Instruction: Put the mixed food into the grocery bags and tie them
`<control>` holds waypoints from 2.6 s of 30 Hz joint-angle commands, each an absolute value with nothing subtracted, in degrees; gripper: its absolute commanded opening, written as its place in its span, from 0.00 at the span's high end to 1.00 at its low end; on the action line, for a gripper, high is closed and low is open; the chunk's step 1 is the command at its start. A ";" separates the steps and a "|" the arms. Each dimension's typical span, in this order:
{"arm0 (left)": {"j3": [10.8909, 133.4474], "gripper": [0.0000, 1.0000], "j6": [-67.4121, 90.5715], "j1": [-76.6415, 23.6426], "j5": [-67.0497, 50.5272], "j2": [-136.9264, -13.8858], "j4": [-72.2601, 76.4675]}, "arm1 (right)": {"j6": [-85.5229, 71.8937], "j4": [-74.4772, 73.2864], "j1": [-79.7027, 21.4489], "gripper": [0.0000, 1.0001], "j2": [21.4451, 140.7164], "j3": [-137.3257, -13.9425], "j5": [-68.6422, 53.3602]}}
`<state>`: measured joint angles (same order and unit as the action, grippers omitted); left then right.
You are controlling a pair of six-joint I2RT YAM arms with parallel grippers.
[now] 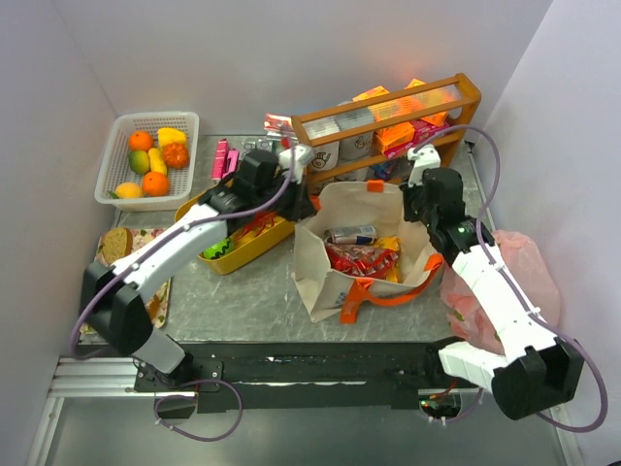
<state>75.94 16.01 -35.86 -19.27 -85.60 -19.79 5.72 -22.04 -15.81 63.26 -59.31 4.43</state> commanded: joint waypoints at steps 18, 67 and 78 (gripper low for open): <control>119.09 0.97 16.53 -39.46 -9.76 -116.98 -14.07 | 7.38 -20.56 2.98 1.00 87.00 -86.12 16.61; 63.19 0.04 21.09 -33.49 -9.93 -54.85 -9.05 | -20.21 -46.14 7.40 0.09 37.89 -46.14 20.11; 62.14 0.04 20.13 -33.49 -10.72 -52.82 -10.28 | -25.84 -54.05 -2.99 0.09 49.65 -49.74 32.51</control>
<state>62.06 20.69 -33.76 -9.74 -54.28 -10.50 -22.37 -50.41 -2.02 46.22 -46.87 25.36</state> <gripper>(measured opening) 0.962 0.907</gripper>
